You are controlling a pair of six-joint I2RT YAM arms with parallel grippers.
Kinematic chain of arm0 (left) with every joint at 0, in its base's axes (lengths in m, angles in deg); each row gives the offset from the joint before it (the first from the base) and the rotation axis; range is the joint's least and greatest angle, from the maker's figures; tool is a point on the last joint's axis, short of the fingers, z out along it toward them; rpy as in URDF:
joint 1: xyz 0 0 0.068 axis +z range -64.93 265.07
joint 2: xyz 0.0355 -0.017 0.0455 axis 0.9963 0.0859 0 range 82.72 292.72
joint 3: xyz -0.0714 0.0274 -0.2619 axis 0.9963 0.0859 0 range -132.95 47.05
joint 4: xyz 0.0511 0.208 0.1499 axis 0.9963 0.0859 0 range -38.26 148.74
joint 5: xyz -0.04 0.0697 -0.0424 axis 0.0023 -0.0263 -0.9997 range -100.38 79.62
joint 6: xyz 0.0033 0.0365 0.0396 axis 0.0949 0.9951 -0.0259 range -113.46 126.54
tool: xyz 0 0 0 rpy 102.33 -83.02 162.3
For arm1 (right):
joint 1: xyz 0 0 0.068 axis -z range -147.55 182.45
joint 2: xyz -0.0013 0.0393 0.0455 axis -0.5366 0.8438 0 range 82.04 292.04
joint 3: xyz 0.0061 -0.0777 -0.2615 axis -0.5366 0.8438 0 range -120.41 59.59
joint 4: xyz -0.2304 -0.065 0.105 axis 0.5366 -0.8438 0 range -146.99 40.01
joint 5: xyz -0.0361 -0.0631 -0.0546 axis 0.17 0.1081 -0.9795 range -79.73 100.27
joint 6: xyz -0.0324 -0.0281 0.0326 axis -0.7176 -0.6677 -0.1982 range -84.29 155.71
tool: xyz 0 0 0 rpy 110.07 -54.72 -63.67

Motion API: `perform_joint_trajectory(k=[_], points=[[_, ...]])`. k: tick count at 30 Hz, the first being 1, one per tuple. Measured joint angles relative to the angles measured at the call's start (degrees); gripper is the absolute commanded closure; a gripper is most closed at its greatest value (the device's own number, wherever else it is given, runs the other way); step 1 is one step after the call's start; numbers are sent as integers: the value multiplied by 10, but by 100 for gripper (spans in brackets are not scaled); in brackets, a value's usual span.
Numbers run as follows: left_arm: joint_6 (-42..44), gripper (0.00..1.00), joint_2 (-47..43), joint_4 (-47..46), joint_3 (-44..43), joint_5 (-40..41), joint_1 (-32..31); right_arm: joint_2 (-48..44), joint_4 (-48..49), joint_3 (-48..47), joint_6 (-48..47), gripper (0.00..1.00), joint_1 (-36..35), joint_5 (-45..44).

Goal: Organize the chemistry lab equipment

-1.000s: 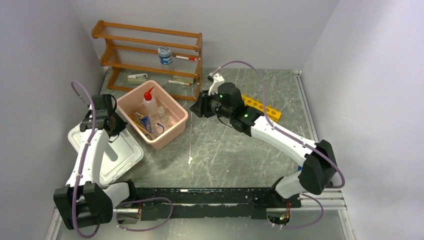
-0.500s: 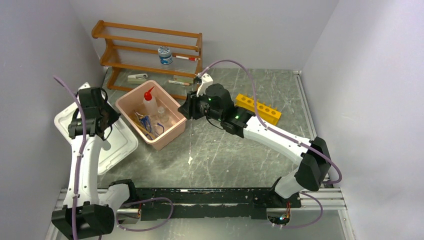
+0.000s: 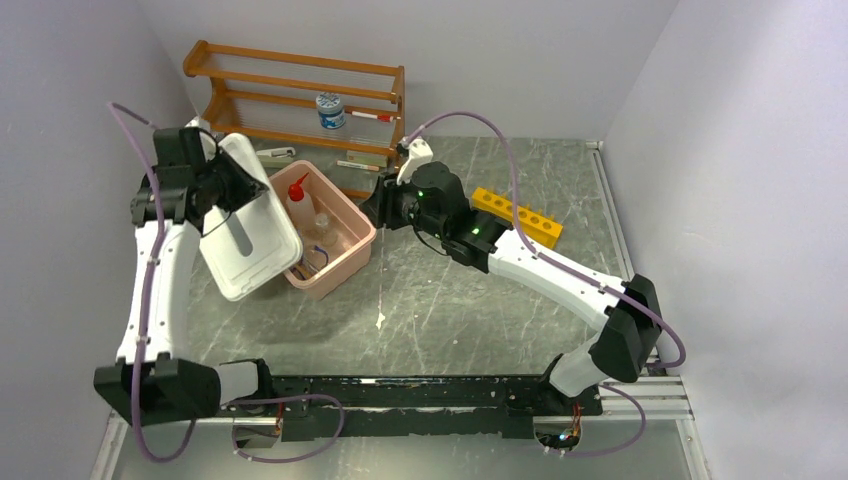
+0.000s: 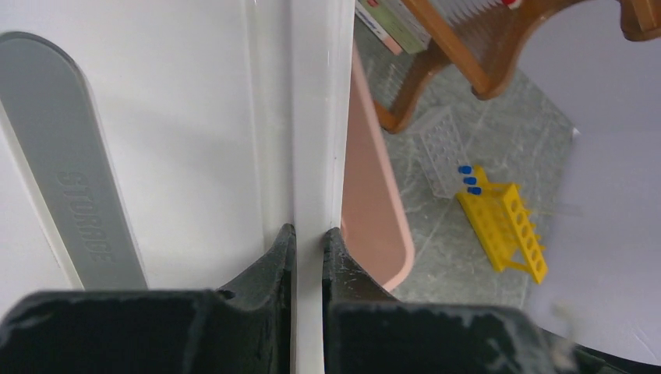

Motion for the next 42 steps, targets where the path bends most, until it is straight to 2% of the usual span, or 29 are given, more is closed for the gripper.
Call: perform_joint_trajectory(k=[9, 13, 18, 23, 25, 34, 38, 42], points=[[-23, 89, 138, -4, -106, -1, -111, 3, 5, 5, 0, 55, 3, -36], [-38, 91, 174, -5, -109, 22, -156, 10, 14, 15, -1, 55, 6, -37], [-57, 88, 200, -11, -88, 38, -178, 22, 25, 27, -8, 54, 8, -31], [-70, 72, 206, -19, -48, 42, -181, 48, 35, 25, -14, 53, 8, 3], [-72, 69, 207, -26, -40, 41, -183, 66, 35, 20, -15, 52, 8, 22], [-54, 44, 204, -32, -58, 45, -184, 102, 7, -9, -14, 52, 8, 49], [-23, 28, 183, -29, -73, 84, -184, 108, -15, -31, -17, 52, 6, 30], [14, 25, 136, -12, -70, 163, -184, 122, -49, -53, -26, 52, -3, -5]])
